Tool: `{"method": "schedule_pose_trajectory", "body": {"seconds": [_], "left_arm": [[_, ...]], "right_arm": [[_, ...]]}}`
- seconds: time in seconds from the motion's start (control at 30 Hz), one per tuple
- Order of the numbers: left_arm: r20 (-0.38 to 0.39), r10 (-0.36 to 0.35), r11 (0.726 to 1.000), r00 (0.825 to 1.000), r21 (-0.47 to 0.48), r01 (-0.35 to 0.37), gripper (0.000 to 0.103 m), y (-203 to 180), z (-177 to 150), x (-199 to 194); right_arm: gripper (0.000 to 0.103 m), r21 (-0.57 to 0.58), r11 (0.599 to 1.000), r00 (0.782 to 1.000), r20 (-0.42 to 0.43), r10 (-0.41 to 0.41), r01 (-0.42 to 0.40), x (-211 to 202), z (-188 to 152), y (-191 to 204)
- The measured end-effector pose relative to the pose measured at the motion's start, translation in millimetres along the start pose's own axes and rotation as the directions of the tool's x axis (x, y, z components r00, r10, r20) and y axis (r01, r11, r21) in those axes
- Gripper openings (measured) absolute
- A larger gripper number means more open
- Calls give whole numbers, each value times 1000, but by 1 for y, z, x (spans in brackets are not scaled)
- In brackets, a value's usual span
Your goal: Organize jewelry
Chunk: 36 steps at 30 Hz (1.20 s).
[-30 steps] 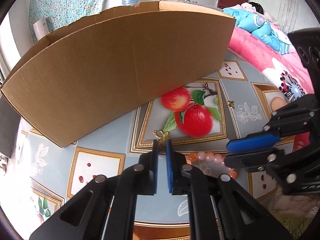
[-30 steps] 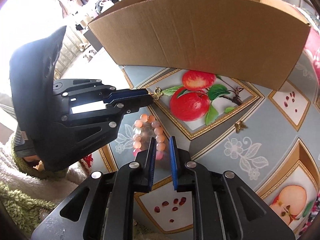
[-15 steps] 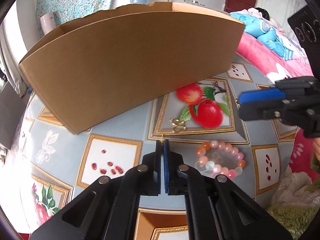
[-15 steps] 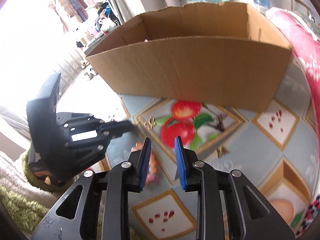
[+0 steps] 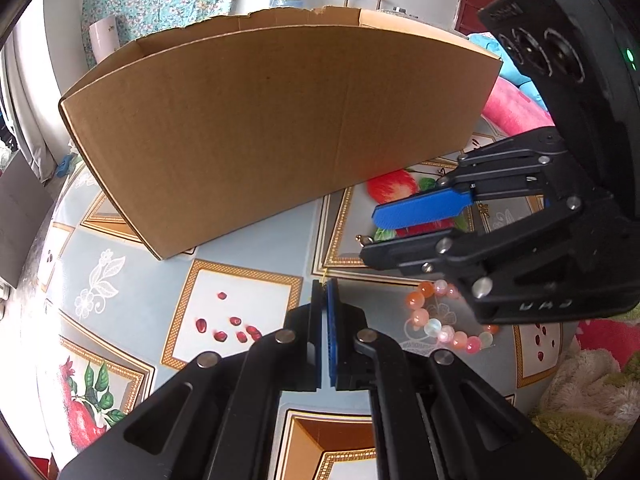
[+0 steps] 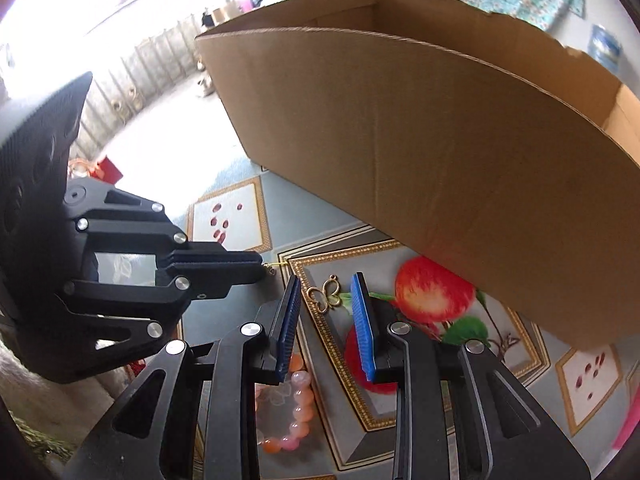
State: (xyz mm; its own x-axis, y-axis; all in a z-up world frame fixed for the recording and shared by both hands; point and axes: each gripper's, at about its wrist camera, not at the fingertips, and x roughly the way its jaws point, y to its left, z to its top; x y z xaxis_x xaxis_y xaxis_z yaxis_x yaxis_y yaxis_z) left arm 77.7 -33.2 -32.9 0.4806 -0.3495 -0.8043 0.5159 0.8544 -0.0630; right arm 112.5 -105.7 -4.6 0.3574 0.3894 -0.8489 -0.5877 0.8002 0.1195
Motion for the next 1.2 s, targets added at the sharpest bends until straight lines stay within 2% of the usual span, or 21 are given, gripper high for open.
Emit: {"method": "schedule_pose_trajectory", "body": {"seconds": [0.3,0.37,0.4,0.93,1.2], "left_arm": [[3,-18,1000,1000,-4,18,2,9,-3,-4],[3,-19,1000,1000,-3,19,2,9,-3,-3],[3,-19,1000,1000,-4,19,2,9,-2,-3],[14,-13,1000,1000,-6,13,2,12,0,-3],[32,-24,1000,999,-15,24,2,13,1,-16]], "right_arm": [[23,-112,992,997,-43,-68,63,7,4,28],[14,-110,992,997,-49,-66,60,9,7,28],[14,-107,993,997,-52,-64,58,10,8,29],[13,-72,995,997,-8,-75,74,1,6,15],[13,-43,995,995,46,-91,93,-16,-2,16]]}}
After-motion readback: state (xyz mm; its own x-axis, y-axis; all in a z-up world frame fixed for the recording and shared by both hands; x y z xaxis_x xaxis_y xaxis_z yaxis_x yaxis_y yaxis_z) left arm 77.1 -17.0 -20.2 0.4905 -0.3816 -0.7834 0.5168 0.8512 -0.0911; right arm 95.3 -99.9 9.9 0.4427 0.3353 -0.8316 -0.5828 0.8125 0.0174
